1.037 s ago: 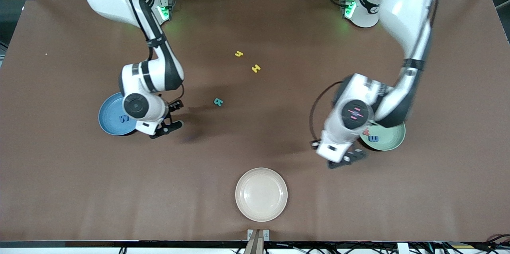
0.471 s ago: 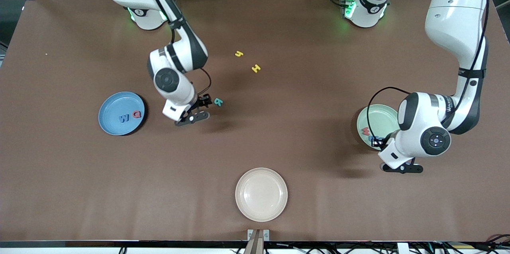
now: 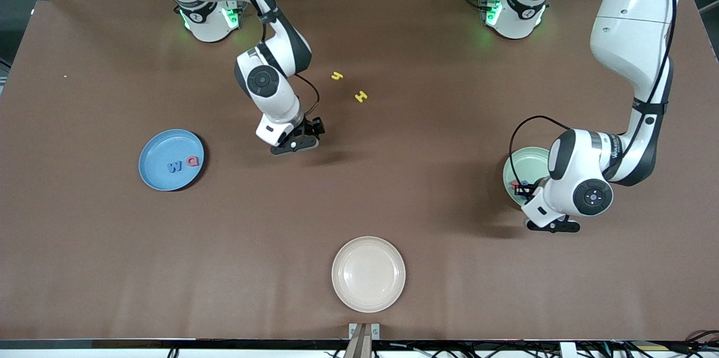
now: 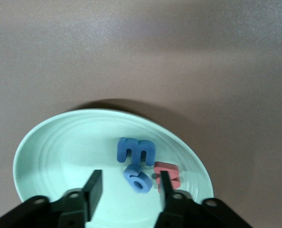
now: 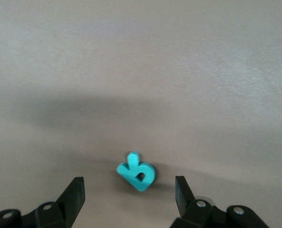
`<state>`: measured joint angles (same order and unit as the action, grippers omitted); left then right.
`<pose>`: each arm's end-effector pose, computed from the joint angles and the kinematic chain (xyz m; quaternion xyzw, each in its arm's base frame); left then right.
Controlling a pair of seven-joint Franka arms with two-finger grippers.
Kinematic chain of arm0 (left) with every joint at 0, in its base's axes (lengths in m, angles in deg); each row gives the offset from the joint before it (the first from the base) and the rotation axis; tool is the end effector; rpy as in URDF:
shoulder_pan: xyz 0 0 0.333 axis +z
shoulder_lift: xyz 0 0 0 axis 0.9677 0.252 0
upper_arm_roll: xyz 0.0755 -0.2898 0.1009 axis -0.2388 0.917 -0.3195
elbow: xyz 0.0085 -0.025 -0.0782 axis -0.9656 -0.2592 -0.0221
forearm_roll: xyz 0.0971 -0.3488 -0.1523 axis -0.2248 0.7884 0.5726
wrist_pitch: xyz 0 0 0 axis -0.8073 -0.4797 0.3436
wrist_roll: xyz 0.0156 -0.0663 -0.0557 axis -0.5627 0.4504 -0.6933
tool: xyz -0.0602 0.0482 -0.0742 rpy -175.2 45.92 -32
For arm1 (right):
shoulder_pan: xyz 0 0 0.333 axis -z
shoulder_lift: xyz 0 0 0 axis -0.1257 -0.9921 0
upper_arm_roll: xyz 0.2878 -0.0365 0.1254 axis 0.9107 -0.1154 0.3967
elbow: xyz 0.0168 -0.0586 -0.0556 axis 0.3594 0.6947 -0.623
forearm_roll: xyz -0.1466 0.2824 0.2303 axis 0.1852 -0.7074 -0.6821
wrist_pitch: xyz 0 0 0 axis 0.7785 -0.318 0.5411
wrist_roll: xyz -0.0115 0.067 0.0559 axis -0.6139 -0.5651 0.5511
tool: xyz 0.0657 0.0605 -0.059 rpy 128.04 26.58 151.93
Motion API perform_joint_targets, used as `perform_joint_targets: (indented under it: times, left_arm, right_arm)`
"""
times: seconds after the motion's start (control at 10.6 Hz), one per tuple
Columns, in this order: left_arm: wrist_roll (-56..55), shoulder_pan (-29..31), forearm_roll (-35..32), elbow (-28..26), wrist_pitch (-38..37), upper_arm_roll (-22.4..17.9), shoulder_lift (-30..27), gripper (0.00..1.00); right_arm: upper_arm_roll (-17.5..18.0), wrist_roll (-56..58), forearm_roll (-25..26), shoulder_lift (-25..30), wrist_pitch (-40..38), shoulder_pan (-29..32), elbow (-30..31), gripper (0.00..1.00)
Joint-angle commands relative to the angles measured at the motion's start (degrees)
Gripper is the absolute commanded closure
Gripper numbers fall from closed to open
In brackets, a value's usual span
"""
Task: Sort uppercase to blue plate, lowercase to green plate
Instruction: 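Release the blue 6 onto the green plate with the left gripper, then grasp the cyan K with the right gripper while the left gripper reaches h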
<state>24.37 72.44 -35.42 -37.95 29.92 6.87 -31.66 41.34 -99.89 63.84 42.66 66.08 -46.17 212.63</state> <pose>0.6590 -0.0819 0.2067 -0.9892 0.0344 0.1314 0.0547 0.4562 0.3450 0.2054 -0.9941 -0.0973 -0.0063 0.0479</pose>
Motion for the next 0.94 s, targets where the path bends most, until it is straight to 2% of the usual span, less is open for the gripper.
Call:
perform_joint_targets:
  times: [0.0,0.19,0.38,0.66,0.85]
  left_arm:
    - [-2.4,-1.8,1.5,-0.8,-0.6,0.0,-3.9,0.0]
    - [-7.1,-5.5,4.2,-0.7,-9.3,1.1,-10.2,0.0]
    - [-8.6,-9.5,7.3,-0.8,-11.3,1.4,-14.9,0.0]
    - [-22.4,-16.4,8.7,-3.9,-12.0,1.5,-17.4,0.0]
    - [-29.3,-17.3,10.3,-7.9,-8.5,4.0,-19.3,0.0]
  right_arm:
    - [0.1,-1.4,0.4,1.7,3.6,-0.2,3.5,0.15]
    - [0.1,-1.4,0.8,1.6,4.2,-0.2,3.6,0.15]
    - [0.0,-1.4,0.9,1.2,4.5,-0.2,3.5,0.17]
    - [-0.1,-1.4,1.3,0.2,4.8,-0.5,3.0,0.2]
    - [-0.1,-1.5,2.4,-0.2,5.1,-0.6,3.0,0.2]
